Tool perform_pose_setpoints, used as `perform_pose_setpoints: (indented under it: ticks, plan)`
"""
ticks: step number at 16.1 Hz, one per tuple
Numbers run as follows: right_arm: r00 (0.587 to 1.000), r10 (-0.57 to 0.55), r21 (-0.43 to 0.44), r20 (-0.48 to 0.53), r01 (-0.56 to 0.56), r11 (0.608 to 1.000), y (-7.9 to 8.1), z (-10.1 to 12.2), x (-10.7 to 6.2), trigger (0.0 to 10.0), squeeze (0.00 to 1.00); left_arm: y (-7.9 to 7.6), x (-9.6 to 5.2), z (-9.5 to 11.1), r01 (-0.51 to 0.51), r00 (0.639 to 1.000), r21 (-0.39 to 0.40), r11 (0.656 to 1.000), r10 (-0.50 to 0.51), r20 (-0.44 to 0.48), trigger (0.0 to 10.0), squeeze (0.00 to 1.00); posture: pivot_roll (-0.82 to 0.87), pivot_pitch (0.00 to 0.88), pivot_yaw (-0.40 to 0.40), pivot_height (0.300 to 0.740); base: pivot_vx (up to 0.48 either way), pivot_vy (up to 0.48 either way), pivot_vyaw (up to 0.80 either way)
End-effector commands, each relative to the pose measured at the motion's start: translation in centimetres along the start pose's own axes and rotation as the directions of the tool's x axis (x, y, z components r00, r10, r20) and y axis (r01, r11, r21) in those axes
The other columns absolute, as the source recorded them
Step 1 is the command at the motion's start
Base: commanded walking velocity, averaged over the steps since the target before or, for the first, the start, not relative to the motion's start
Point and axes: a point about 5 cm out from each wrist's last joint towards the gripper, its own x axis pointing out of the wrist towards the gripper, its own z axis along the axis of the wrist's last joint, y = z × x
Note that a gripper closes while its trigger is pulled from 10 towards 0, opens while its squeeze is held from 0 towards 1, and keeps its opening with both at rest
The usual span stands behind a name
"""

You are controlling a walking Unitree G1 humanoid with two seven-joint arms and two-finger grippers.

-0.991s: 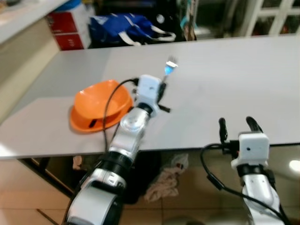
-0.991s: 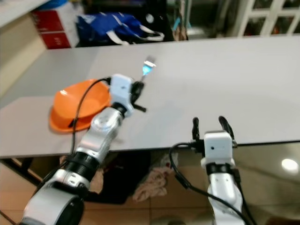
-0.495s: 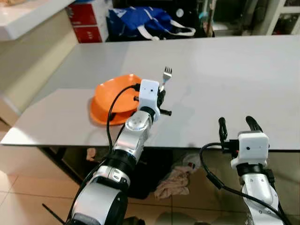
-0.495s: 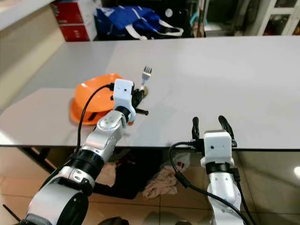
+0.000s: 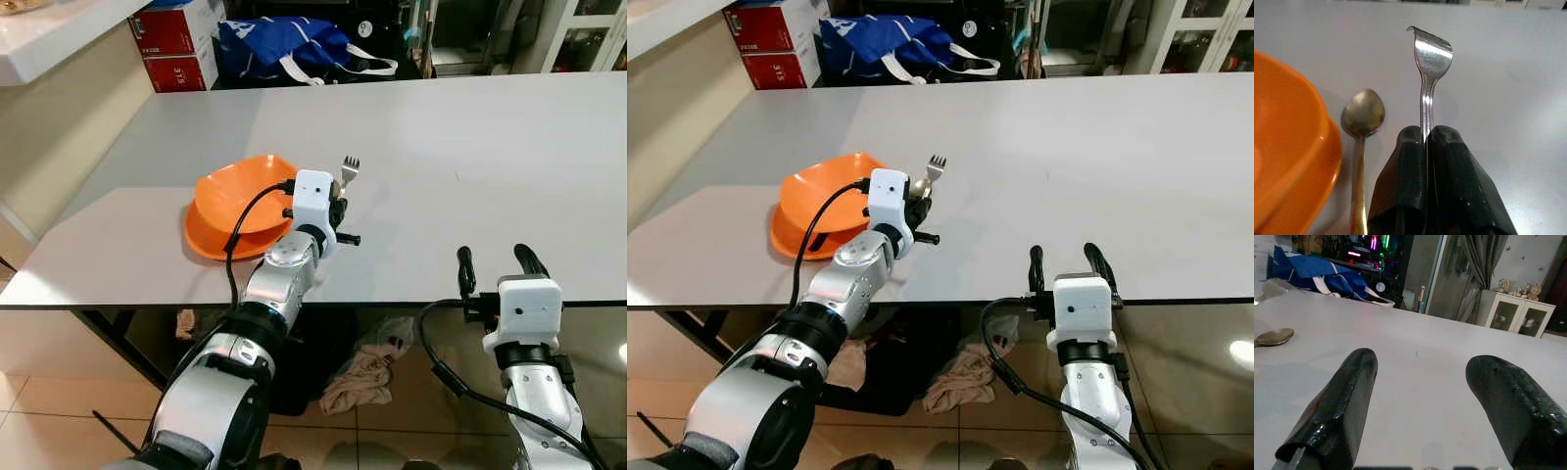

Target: Setting the table

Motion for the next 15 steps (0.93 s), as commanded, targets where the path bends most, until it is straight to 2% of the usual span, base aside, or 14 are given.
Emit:
perform_pose_setpoints:
  ticks: [1, 4, 6, 7, 9, 14, 15]
  plan:
    - [1.0, 0.0, -0.007, -0.007, 0.0, 1.0, 0.1, 0.1, -0.1, 10.0, 0.0, -4.6, 0.8, 1.1, 0.105, 0.994, -0.031, 0.994, -0.105, 0.009, 0.0, 0.0, -0.15, 0.0, 0.121, 0.71, 0.0, 0.0, 0.0]
    - [1.0, 0.002, -0.006, -0.008, -0.002, 1.0, 0.2, 0.1, -0.1, 10.0, 0.0, -5.2, 0.9, 1.1, 0.123, 0.992, -0.014, 0.992, -0.123, -0.005, 0.0, 0.0, -0.15, 0.0, 0.123, 0.71, 0.0, 0.0, 0.0]
    - [1.0, 0.002, -0.004, -0.004, -0.002, 1.0, 0.2, 0.2, 0.0, 10.0, 0.0, -5.3, 1.0, 2.0, 0.131, 0.99, 0.01, 0.991, -0.131, 0.05, 0.0, 0.0, -0.15, 0.0, 0.126, 0.71, 0.0, 0.0, 0.0]
    - [1.0, 0.001, -0.004, -0.004, -0.001, 1.0, 0.2, 0.2, -0.1, 10.0, 0.0, -5.5, 0.9, 2.6, 0.14, 0.986, 0.059, 0.988, -0.144, 0.085, 0.0, 0.0, -0.15, 0.0, 0.125, 0.71, 0.0, 0.0, 0.0]
    - [1.0, 0.003, -0.003, -0.004, -0.003, 1.0, 0.3, 0.2, 0.0, 10.0, 0.0, -6.1, 0.8, 3.2, 0.163, 0.975, 0.108, 0.981, -0.177, 0.135, 0.0, 0.0, -0.15, 0.0, 0.126, 0.71, 0.0, -0.452, 0.0]
    - [1.0, 0.004, -0.002, -0.005, -0.004, 1.0, 0.5, 0.1, 0.1, 10.0, 0.0, -5.7, 0.7, 3.0, 0.165, 0.974, 0.077, 0.983, -0.175, 0.145, 0.0, 0.0, -0.15, 0.0, 0.129, 0.71, 0.0, -0.445, 0.0]
    - [1.0, 0.004, -0.003, -0.004, -0.004, 1.0, 0.5, 0.1, 0.1, 10.0, 0.0, -5.6, 0.7, 3.0, 0.163, 0.974, 0.078, 0.984, -0.173, 0.144, 0.0, 0.0, -0.15, 0.0, 0.129, 0.71, 0.0, 0.0, 0.0]
